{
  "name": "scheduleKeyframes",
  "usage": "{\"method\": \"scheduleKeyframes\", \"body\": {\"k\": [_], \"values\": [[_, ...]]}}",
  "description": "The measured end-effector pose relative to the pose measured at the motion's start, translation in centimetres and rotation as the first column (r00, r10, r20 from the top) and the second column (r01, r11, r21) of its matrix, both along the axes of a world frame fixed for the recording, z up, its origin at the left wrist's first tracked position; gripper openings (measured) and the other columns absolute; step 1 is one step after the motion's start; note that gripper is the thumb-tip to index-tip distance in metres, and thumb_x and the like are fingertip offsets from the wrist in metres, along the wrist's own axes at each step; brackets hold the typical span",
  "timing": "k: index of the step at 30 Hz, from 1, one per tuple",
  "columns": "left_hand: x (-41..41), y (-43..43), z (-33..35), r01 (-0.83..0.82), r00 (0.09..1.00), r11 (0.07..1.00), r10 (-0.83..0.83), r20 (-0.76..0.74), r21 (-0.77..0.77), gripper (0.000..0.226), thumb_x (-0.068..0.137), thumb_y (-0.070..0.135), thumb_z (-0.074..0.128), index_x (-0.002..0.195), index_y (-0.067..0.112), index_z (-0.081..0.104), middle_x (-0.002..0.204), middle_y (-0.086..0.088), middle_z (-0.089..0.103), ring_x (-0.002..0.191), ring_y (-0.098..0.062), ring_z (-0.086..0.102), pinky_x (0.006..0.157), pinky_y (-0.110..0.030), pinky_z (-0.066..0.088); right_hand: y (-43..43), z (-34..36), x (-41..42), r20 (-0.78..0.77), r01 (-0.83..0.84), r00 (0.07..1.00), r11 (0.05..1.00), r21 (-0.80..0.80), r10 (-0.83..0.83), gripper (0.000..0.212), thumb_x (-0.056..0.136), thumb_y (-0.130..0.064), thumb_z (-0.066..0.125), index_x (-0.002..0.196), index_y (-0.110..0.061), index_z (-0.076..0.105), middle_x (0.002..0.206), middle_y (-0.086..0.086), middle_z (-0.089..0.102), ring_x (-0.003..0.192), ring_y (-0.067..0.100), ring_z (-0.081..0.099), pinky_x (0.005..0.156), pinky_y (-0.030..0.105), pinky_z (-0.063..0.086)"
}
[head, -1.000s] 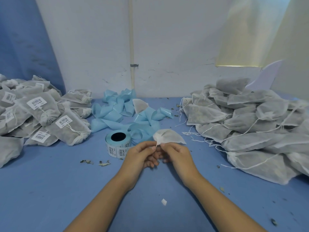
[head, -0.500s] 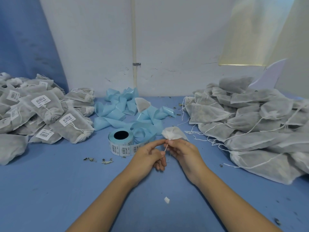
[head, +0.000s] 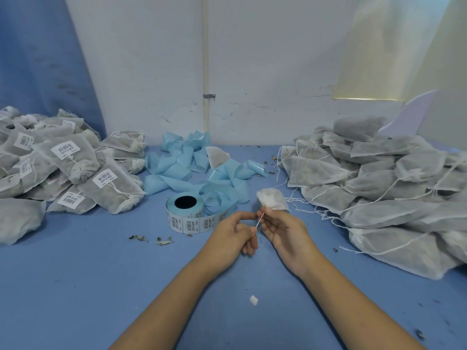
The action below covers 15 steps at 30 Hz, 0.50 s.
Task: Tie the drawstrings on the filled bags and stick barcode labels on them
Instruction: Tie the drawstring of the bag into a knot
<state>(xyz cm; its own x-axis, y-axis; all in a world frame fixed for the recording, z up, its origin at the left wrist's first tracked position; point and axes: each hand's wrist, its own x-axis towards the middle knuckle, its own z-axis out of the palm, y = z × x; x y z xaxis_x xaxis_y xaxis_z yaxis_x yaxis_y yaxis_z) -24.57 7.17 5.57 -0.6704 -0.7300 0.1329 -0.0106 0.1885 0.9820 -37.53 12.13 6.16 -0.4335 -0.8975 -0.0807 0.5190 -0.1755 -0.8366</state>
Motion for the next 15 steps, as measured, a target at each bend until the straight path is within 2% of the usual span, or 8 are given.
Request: {"method": "scheduleKeyframes", "body": {"k": [6,9,11,13,15], "values": [[0.1,0.2,-0.8,-0.224,0.974,0.973,0.222,-0.039,-0.049,0.011,0.095,0.006,0.052,0.097,0.013,0.061,0.064,-0.001,0.062,0.056,-0.009,0.056,0.057,-0.014,0.044,0.1,0.1,0.3,-0.162,-0.110,0.981,0.994,-0.001,0.108,0.019,0.093,-0.008,0.050,0.081,-0.010,0.065,0.082,0.006,0.073,0.078,0.012,0.068,0.073,0.019,0.051],[0.2,0.2,-0.9,-0.335,0.939,0.902,0.345,-0.013,-0.271,0.011,0.092,0.007,0.058,0.086,0.014,0.063,0.072,0.004,0.063,0.064,0.001,0.057,0.063,-0.006,0.041,-0.1,0.1,0.4,-0.207,-0.066,0.976,0.998,0.015,0.067,0.018,0.094,-0.008,0.051,0.082,-0.011,0.064,0.070,0.001,0.067,0.066,0.011,0.060,0.069,0.019,0.047],[0.3,0.2,-1.0,-0.320,0.923,0.819,0.382,0.036,-0.476,0.009,0.092,0.008,0.058,0.088,0.012,0.065,0.081,0.003,0.063,0.073,-0.001,0.055,0.069,-0.007,0.038,-0.2,-0.1,0.6,-0.293,-0.020,0.956,0.999,0.025,0.027,0.016,0.093,-0.007,0.054,0.081,-0.009,0.064,0.065,-0.001,0.061,0.058,0.009,0.050,0.062,0.018,0.042],[0.3,0.1,-1.3,-0.274,0.907,0.728,0.413,0.083,-0.628,0.010,0.094,0.012,0.054,0.092,0.011,0.064,0.086,0.002,0.059,0.080,-0.008,0.051,0.072,-0.014,0.038,-0.2,-0.4,0.7,-0.465,0.039,0.885,0.998,0.046,-0.013,0.014,0.093,-0.009,0.056,0.081,-0.006,0.063,0.063,-0.002,0.057,0.056,0.008,0.045,0.057,0.017,0.040],[0.5,0.0,-1.5,-0.246,0.879,0.675,0.458,0.134,-0.696,0.014,0.097,0.018,0.050,0.094,0.011,0.062,0.089,0.001,0.056,0.085,-0.013,0.051,0.077,-0.027,0.041,0.0,-0.6,0.6,-0.711,0.110,0.702,0.993,0.046,-0.045,0.017,0.094,-0.014,0.057,0.081,-0.003,0.061,0.063,-0.004,0.053,0.057,0.006,0.042,0.058,0.017,0.038]]}}
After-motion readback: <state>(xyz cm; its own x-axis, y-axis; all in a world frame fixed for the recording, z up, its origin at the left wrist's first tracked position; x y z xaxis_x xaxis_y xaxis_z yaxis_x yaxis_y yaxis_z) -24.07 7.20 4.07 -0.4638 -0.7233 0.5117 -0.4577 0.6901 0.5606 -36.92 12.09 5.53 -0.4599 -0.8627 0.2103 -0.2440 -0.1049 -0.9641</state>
